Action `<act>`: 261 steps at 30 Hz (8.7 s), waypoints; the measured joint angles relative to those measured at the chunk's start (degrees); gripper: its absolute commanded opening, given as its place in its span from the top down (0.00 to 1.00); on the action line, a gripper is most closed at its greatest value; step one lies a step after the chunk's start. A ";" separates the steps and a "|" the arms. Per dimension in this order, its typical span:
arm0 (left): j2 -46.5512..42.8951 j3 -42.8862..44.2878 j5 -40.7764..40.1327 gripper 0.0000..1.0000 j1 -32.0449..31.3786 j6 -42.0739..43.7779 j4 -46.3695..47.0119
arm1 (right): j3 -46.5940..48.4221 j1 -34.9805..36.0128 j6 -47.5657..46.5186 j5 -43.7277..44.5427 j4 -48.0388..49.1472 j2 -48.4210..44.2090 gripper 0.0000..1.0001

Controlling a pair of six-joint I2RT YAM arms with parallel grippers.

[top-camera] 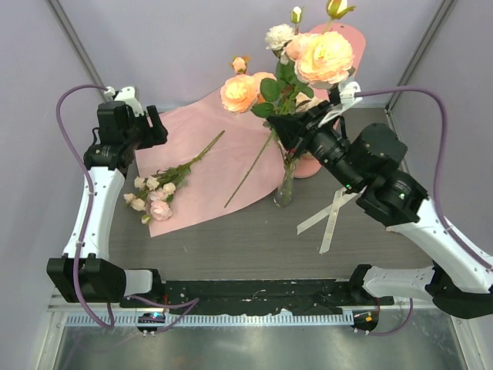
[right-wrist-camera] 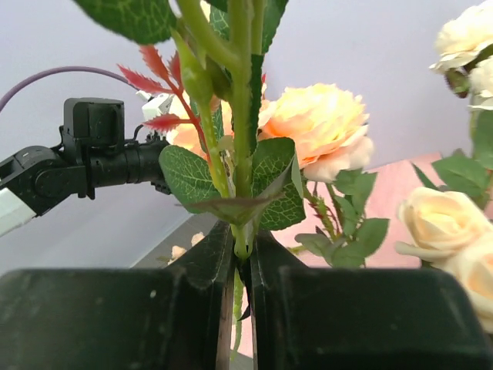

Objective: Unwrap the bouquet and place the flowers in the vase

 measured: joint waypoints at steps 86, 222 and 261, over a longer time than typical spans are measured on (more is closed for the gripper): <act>2.10 0.00 5.31 0.18 0.00 0.04 0.09 | -10.29 0.20 -17.42 22.45 -4.57 -2.91 0.99; 58.86 34.73 -2.78 1.00 -12.31 12.15 -21.29 | -32.83 0.09 -11.87 -10.29 -15.63 -21.51 0.12; 30.97 25.79 10.69 1.00 -15.23 9.53 -24.83 | -38.97 24.83 -60.70 8.04 23.58 13.44 0.08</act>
